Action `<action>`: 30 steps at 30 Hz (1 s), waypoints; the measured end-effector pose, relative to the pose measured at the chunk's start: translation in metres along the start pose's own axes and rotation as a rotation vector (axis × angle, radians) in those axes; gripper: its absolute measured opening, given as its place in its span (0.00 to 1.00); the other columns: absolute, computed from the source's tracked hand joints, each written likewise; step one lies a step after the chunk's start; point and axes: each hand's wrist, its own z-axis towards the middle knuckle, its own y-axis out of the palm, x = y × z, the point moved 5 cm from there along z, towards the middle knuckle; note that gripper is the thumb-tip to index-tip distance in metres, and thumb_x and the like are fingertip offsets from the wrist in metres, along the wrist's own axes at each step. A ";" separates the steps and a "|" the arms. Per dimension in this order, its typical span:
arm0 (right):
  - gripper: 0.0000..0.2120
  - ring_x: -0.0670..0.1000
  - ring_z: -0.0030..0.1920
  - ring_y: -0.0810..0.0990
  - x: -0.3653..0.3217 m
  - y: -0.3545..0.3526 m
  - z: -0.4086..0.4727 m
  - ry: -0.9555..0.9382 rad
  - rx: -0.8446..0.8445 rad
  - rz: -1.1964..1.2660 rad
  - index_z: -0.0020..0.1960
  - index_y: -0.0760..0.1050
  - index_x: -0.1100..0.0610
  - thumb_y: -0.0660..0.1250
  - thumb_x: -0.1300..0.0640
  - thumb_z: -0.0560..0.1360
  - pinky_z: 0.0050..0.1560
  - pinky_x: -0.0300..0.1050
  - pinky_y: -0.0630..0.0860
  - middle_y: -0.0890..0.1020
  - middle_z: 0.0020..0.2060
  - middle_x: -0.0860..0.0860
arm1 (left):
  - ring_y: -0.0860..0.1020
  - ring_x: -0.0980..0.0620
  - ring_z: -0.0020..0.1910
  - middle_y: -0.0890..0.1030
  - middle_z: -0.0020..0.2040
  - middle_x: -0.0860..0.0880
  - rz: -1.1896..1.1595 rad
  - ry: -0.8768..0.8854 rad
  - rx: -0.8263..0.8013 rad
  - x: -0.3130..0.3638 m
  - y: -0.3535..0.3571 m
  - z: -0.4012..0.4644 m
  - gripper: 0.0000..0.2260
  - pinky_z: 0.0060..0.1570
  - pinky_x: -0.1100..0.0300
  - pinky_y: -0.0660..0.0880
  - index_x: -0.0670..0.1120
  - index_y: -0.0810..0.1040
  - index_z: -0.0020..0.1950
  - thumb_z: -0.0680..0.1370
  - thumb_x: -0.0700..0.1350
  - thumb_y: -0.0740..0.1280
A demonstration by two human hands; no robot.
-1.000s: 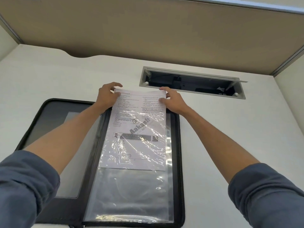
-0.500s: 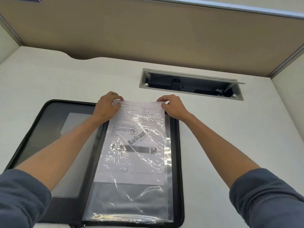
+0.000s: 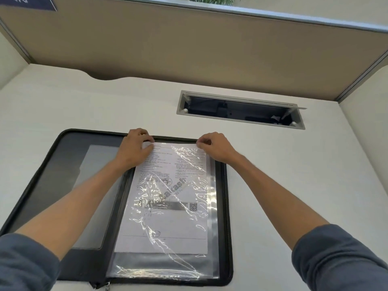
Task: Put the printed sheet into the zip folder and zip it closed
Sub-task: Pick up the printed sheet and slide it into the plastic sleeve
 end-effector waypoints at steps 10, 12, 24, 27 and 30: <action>0.21 0.48 0.52 0.76 0.005 0.010 -0.011 0.004 -0.056 -0.070 0.56 0.79 0.54 0.76 0.45 0.67 0.53 0.44 0.76 0.78 0.53 0.48 | 0.62 0.47 0.73 0.67 0.71 0.48 0.047 0.035 -0.053 -0.003 0.006 -0.018 0.22 0.69 0.41 0.58 0.55 0.78 0.61 0.70 0.63 0.68; 0.22 0.47 0.52 0.76 0.005 0.011 -0.012 0.010 -0.061 -0.082 0.55 0.79 0.54 0.76 0.44 0.66 0.53 0.44 0.76 0.77 0.53 0.48 | 0.60 0.48 0.74 0.65 0.72 0.49 0.056 0.030 -0.067 -0.004 0.007 -0.021 0.25 0.70 0.40 0.56 0.58 0.78 0.59 0.67 0.69 0.65; 0.19 0.53 0.64 0.72 -0.005 0.020 -0.033 -0.030 0.023 -0.267 0.61 0.75 0.52 0.69 0.47 0.73 0.64 0.52 0.70 0.73 0.64 0.51 | 0.58 0.45 0.75 0.64 0.74 0.46 0.123 0.010 -0.048 -0.003 0.013 -0.031 0.24 0.70 0.40 0.56 0.54 0.74 0.66 0.73 0.61 0.68; 0.28 0.56 0.73 0.64 -0.015 0.033 -0.057 -0.067 0.148 -0.387 0.72 0.65 0.54 0.64 0.43 0.76 0.71 0.57 0.61 0.67 0.72 0.54 | 0.55 0.46 0.77 0.60 0.77 0.45 0.126 -0.041 -0.057 -0.006 0.016 -0.047 0.30 0.72 0.41 0.55 0.52 0.62 0.75 0.76 0.62 0.63; 0.34 0.54 0.76 0.58 -0.024 0.056 -0.084 -0.089 0.185 -0.412 0.76 0.58 0.55 0.57 0.36 0.77 0.74 0.58 0.58 0.61 0.76 0.54 | 0.56 0.46 0.77 0.60 0.77 0.44 0.102 -0.085 -0.026 -0.003 0.018 -0.070 0.34 0.72 0.44 0.55 0.50 0.59 0.77 0.76 0.64 0.59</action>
